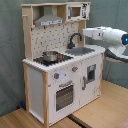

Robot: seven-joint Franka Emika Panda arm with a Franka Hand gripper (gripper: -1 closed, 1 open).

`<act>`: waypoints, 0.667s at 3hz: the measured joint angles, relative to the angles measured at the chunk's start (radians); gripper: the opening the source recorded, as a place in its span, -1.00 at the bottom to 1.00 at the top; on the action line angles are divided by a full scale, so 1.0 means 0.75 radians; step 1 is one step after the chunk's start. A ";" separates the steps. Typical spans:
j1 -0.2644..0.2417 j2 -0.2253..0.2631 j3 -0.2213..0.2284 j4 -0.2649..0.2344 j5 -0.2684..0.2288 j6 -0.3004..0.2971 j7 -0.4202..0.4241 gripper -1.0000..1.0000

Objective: Play with the kitchen

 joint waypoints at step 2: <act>-0.122 0.169 -0.026 0.149 0.000 0.061 -0.079 1.00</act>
